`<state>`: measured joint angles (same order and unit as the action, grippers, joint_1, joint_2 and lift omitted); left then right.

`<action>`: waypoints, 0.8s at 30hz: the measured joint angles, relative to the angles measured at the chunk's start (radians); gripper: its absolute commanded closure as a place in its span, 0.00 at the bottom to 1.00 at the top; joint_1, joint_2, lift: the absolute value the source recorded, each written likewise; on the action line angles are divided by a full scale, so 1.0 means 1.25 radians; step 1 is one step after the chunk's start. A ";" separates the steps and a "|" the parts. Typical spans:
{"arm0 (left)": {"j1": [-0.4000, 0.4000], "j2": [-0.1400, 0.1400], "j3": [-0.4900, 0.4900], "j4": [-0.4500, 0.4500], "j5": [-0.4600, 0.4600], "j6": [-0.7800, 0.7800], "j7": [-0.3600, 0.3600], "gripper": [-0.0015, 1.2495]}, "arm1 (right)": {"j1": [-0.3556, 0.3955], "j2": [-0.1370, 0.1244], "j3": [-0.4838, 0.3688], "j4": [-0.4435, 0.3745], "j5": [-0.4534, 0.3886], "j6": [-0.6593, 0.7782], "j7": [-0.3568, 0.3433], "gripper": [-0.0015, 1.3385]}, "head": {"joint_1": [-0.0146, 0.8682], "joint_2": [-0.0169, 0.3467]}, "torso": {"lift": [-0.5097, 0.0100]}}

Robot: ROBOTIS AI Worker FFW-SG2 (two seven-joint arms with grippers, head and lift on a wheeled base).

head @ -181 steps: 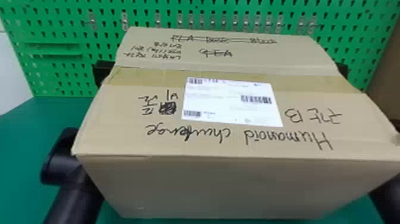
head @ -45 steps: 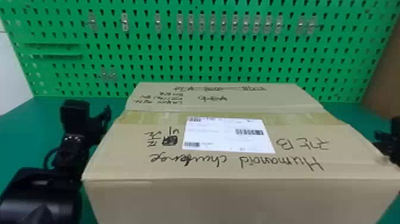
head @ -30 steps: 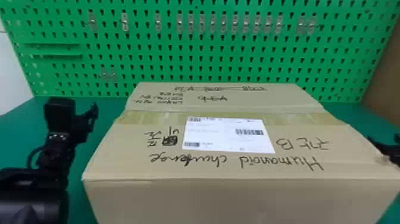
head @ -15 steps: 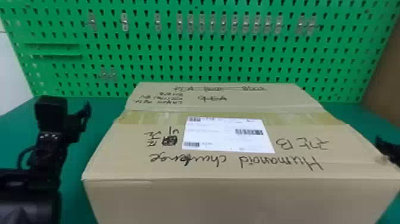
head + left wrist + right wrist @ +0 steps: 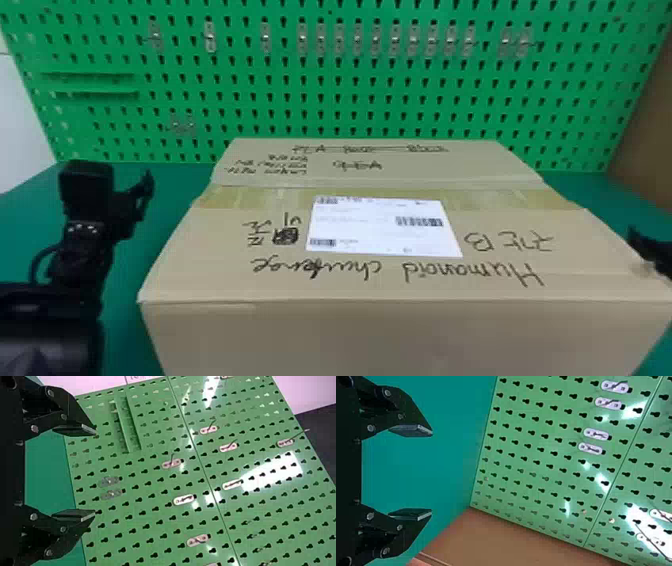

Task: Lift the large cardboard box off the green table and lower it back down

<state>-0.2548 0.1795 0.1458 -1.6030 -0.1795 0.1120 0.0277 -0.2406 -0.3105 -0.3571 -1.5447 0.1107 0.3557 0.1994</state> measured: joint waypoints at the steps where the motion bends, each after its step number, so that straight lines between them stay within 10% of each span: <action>1: 0.000 0.000 0.000 0.000 0.000 0.000 0.000 0.42 | 0.000 0.000 0.000 0.000 0.000 0.000 0.000 0.40 | 0.59 0.19 | 0.57; 24: -0.005 0.000 -0.005 0.000 0.000 0.000 0.000 0.42 | -0.003 0.000 0.003 0.000 -0.001 0.002 0.000 0.40 | 0.59 0.19 | 0.57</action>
<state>-0.2605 0.1795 0.1396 -1.6030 -0.1795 0.1120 0.0279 -0.2438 -0.3102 -0.3531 -1.5447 0.1092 0.3587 0.1994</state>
